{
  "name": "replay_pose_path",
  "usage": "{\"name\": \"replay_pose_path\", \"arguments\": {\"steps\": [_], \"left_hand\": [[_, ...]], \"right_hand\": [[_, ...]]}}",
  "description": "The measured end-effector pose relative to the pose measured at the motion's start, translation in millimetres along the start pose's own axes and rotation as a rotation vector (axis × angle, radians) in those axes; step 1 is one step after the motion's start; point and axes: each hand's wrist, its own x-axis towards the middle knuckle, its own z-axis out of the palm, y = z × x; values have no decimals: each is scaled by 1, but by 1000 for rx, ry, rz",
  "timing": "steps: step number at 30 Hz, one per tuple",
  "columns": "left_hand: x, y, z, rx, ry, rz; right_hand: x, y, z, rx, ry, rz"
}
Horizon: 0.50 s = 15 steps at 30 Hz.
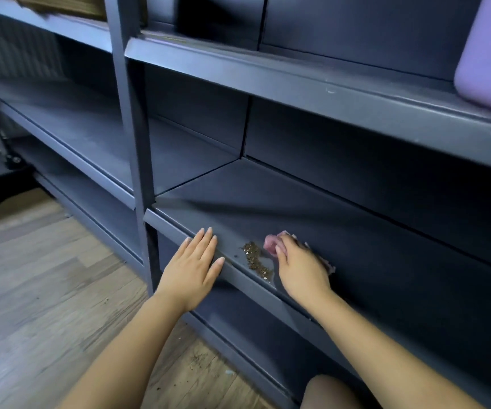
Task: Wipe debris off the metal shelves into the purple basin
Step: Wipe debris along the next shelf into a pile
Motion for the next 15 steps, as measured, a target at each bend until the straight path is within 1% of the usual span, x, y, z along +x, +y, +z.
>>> {"name": "replay_pose_path", "arguments": {"steps": [3,6,7,8,11,15], "left_hand": [[-6,-10,-24,81,2,-53],[-12,-30,-47,148,109,-127],[-15,-37,-58,187,135,-172],[-20,-45,-66,196,119,-220],[-34,-67,-96,266,126,-252],[-43,-73,-171,274,41,-314]], "right_hand": [[13,-45,-9,90,79,-271],[30,-95,0,71,79,-508],[35,-110,5,50,76,-549],[38,-125,11,29,47,-571],[39,-171,8,-3,-92,-617],[38,-223,-45,-4,-114,-640]]}}
